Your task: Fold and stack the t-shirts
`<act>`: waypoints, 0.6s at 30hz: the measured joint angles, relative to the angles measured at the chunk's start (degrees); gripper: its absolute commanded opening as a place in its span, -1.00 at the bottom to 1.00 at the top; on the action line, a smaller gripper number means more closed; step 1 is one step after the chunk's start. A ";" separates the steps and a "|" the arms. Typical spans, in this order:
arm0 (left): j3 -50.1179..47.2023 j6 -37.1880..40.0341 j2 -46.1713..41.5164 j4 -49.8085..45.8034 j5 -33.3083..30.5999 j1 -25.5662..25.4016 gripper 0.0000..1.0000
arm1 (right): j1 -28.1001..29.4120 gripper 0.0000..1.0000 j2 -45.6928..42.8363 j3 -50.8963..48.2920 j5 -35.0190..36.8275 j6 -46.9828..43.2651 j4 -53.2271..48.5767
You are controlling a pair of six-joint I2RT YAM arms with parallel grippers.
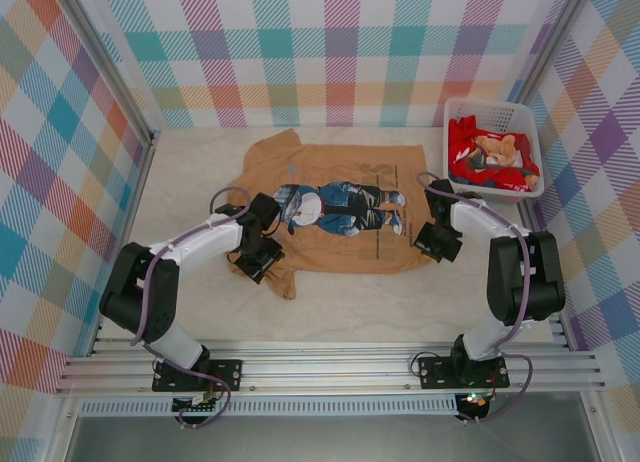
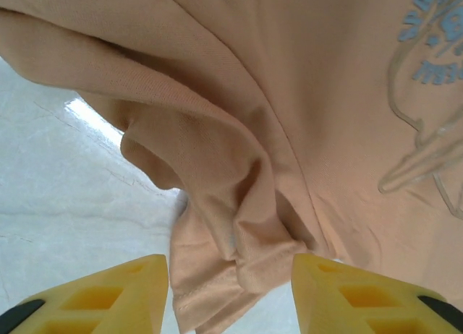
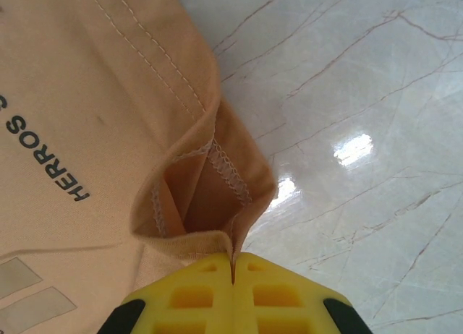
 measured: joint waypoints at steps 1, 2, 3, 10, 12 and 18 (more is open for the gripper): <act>0.15 -0.61 0.59 0.39 0.00 -0.15 -0.20 | -0.04 -1.00 0.02 0.00 -0.02 -0.02 0.04; 0.17 -0.74 0.90 0.79 0.00 -0.22 -0.23 | -0.07 -1.00 0.02 0.00 -0.04 -0.07 0.11; 0.24 -1.20 1.27 1.11 0.00 -0.42 -0.25 | -0.15 -1.00 0.02 0.00 -0.22 -0.15 0.22; 0.96 -2.34 2.93 2.34 0.09 -1.99 -0.51 | -0.37 -1.00 0.02 -0.02 -0.46 -0.20 0.85; 0.96 -2.54 2.97 2.32 0.09 -2.36 -0.68 | -0.37 -1.00 0.02 -0.07 -0.46 -0.20 0.96; 1.31 -2.10 3.10 1.90 -0.02 -2.62 -1.00 | -0.42 -1.00 0.07 -0.66 -0.44 -0.17 1.31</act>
